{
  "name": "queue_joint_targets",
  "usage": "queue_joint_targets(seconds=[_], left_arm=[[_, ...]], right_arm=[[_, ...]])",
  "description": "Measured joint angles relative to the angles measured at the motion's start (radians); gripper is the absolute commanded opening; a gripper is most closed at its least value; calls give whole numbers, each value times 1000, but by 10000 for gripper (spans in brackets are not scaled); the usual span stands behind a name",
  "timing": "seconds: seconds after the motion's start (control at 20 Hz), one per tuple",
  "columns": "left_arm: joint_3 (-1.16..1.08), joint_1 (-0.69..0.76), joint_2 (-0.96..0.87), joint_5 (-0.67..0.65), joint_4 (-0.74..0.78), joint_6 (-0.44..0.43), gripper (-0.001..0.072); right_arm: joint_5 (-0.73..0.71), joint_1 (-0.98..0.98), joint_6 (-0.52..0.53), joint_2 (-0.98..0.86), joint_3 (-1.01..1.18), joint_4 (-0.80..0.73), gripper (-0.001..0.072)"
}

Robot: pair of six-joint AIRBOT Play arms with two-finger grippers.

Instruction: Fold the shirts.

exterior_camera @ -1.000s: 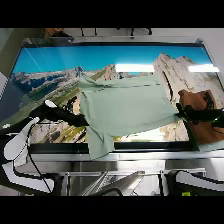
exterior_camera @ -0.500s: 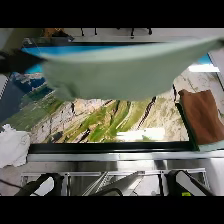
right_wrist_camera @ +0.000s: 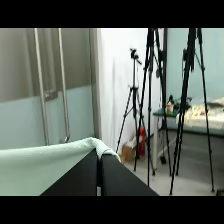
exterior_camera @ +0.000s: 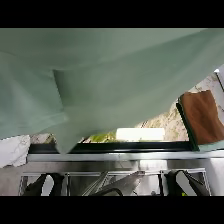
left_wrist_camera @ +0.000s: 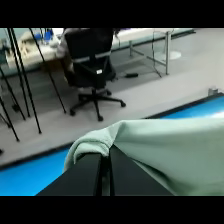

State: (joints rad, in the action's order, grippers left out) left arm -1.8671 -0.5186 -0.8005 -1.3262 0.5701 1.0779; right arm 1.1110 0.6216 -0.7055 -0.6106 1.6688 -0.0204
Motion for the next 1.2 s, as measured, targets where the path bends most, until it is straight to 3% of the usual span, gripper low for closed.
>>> queue_joint_targets(seconds=[0.2,0.4,0.55,0.75,0.8,0.85,0.9,0.95,1.1,1.2], left_arm=[[195,163,-143,18,10,-59,18],[272,367,-462,90,150,-79,18],[199,454,-781,112,221,-84,18],[-40,501,-1150,103,257,-13,23],[-94,505,-1208,97,261,4,25],[-138,507,-1252,85,264,17,77],[-167,505,-1278,79,264,29,426],[-190,498,-1292,71,265,41,706],[-196,460,-1275,29,270,57,701],[-156,410,-1220,6,271,64,701]], right_arm=[[87,-29,-16,-115,-119,-40,15],[23,-126,-20,-285,-322,-188,15],[-85,-208,4,-471,-417,-259,15],[-249,-309,91,-699,-435,-225,18],[-277,-325,106,-738,-427,-213,92],[-299,-337,119,-769,-419,-203,264],[-312,-343,129,-788,-414,-198,284],[-322,-345,135,-800,-410,-193,283],[-298,-312,130,-792,-403,-209,221],[-244,-263,83,-759,-402,-251,221]])
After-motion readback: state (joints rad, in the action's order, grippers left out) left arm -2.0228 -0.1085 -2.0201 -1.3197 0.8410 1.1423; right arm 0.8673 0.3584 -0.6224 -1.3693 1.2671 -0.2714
